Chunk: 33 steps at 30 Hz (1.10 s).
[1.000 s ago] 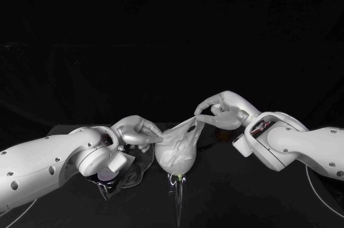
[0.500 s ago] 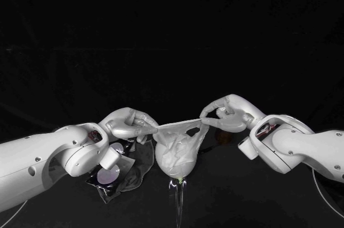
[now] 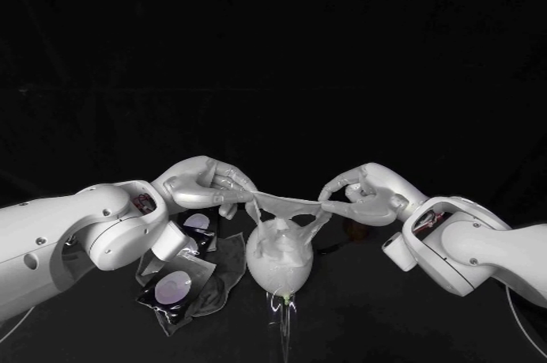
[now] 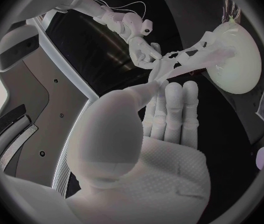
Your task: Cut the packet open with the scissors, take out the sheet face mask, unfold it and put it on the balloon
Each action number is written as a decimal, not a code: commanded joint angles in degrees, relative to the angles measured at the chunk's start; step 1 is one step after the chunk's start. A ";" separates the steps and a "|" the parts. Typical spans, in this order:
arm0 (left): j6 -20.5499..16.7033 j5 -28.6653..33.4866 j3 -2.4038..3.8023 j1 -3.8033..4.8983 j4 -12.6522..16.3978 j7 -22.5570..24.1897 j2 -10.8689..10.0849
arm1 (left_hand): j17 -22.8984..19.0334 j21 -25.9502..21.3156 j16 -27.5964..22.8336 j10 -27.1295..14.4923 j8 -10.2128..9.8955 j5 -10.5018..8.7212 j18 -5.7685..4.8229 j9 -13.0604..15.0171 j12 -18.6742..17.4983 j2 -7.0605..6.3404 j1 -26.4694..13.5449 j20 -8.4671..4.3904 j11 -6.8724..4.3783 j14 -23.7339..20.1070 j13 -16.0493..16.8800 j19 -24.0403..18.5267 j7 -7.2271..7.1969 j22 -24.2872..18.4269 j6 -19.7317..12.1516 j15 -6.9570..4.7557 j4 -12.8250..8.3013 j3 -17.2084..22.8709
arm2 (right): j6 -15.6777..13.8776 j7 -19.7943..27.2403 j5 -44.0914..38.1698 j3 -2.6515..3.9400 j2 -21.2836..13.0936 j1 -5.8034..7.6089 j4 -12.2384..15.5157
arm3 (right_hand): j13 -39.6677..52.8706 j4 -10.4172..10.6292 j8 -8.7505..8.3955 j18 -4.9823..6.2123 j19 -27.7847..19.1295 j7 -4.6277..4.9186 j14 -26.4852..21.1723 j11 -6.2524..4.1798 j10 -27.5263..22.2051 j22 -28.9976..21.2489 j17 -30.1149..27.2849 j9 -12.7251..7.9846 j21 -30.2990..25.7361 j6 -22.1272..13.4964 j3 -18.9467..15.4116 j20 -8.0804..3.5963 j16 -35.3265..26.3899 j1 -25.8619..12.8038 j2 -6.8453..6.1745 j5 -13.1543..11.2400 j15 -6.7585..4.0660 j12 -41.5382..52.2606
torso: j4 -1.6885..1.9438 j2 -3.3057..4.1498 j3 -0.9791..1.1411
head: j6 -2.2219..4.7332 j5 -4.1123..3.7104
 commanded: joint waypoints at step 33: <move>-5.81 1.97 -0.03 3.44 -3.46 3.22 1.54 | -0.71 -2.19 -2.09 -5.20 1.19 0.15 0.45 6.16 -1.14 2.11 -1.81 1.05 1.58 -4.46 -0.34 -1.24 1.46 -0.75 -2.22 1.53 1.21 1.66 | 3.35 1.02 2.03 0.01 -2.79 10.44 -0.21 | 15.05 -0.08 0.46 0.24 0.23 -0.11 5.99 -0.42 5.93 10.76 15.10 0.58 0.45 0.36 0.45 -0.27 0.38 -0.75 0.03 0.22 -0.26 0.20 | 0.14 0.18 -0.11 | 4.89 -0.75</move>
